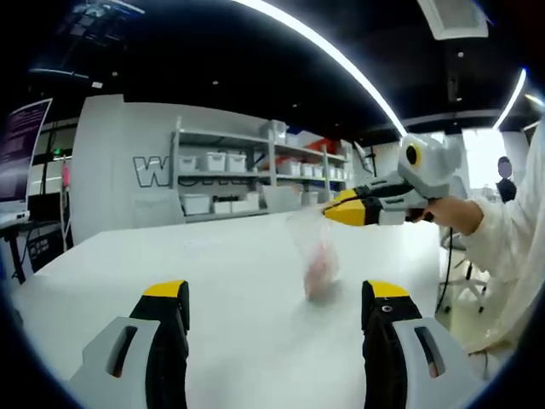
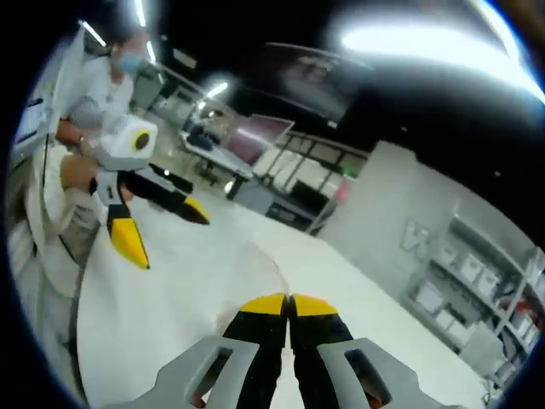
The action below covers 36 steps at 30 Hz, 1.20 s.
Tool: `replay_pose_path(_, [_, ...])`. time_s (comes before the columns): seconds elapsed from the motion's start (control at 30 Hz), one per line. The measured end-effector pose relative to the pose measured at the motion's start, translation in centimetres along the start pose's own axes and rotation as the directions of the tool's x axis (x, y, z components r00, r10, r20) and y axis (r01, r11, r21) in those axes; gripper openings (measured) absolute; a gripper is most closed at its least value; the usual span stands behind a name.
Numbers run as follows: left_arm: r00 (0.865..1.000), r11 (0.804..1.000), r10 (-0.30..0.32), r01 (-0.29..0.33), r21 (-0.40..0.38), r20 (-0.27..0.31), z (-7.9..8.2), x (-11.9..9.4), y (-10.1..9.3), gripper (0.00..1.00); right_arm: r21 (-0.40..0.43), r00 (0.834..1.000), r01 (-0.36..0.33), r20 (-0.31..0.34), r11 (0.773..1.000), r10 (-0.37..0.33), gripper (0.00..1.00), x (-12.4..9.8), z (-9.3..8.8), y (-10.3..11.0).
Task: Open the resealable bag by pulling the two sides of the seal apart until the entire bag opening is separated and visibly accessible.
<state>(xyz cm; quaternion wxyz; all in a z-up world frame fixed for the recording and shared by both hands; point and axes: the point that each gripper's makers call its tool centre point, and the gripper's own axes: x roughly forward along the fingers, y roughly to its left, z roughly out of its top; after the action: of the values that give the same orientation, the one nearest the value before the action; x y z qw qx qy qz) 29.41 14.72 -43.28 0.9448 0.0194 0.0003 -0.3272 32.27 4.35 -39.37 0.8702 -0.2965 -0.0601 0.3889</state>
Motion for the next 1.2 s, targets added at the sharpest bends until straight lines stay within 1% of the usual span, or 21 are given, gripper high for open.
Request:
replay_pose_path(0.1, [1.0, 1.0, -0.003, 0.003, -0.005, -0.002, -0.1, 0.0, -0.1, 0.82, 0.01, 1.0, -0.009, 0.007, 1.0, 0.009, 0.0, -0.6, 0.3, 0.5])
replay_pose_path(0.23, [1.0, 0.999, -0.02, 0.02, -0.03, -0.003, -0.3, 0.0, -0.4, 0.8, 0.011, 1.0, -0.025, 0.006, 1.0, 0.025, 0.0, -1.4, 0.4, 1.6])
replay_pose_path(0.43, [0.999, 0.998, -0.042, 0.041, -0.037, -0.017, -0.6, 0.1, -1.1, 0.79, 0.02, 0.996, -0.085, -0.001, 0.996, 0.085, 0.0, -2.6, 0.4, 4.6])
replay_pose_path(0.5, [0.998, 0.996, -0.063, 0.061, -0.06, -0.023, -0.9, 0.1, -1.6, 0.78, 0.022, 0.994, -0.105, -0.003, 0.994, 0.105, 0.0, -2.8, 0.4, 5.5])
replay_pose_path(0.53, [0.997, 0.994, -0.076, 0.073, -0.078, -0.034, -1.1, 0.0, -1.9, 0.75, 0.021, 0.994, -0.112, -0.002, 0.993, 0.112, 0.0, -2.9, 0.4, 5.9])
replay_pose_path(0.6, [0.995, 0.99, -0.098, 0.095, -0.103, -0.026, -1.1, -0.2, -2.3, 0.7, 0.019, 0.992, -0.123, -0.004, 0.992, 0.123, 0.0, -2.9, 0.3, 6.6])
replay_pose_path(0.7, [0.993, 0.984, -0.117, 0.113, -0.138, -0.019, -1.1, -0.5, -2.7, 0.67, 0.037, 0.99, -0.143, -0.001, 0.989, 0.143, 0.0, -2.9, 0.1, 7.5])
replay_pose_path(0.83, [0.99, 0.976, -0.136, 0.13, -0.174, -0.021, -1.4, -0.8, -3.2, 0.67, 0.061, 0.987, -0.161, 0.0, 0.985, 0.161, 0.0, -2.8, -0.4, 8.4])
replay_pose_path(0.97, [0.989, 0.975, -0.143, 0.133, -0.18, -0.041, -2.1, -1.2, -3.7, 0.67, 0.088, 0.985, -0.173, 0.006, 0.981, 0.173, 0.0, -3.0, -0.6, 9.2])
replay_pose_path(1.0, [0.988, 0.971, -0.151, 0.14, -0.191, -0.043, -2.2, -1.3, -3.9, 0.67, 0.095, 0.984, -0.176, 0.008, 0.98, 0.176, 0.0, -3.1, -0.7, 9.4])
replay_pose_path(1.03, [0.985, 0.963, -0.169, 0.157, -0.221, -0.037, -2.2, -1.5, -4.3, 0.67, 0.099, 0.984, -0.178, 0.008, 0.979, 0.178, 0.0, -3.2, -0.7, 9.5])
replay_pose_path(1.1, [0.982, 0.95, -0.189, 0.176, -0.257, -0.025, -2.0, -1.8, -4.7, 0.67, 0.107, 0.983, -0.181, 0.008, 0.978, 0.182, 0.0, -3.4, -0.8, 10.0])
replay_pose_path(1.2, [0.979, 0.938, -0.205, 0.193, -0.287, -0.013, -1.7, -2.4, -5.3, 0.67, 0.119, 0.983, -0.182, 0.009, 0.976, 0.183, 0.0, -3.8, -0.9, 10.3])
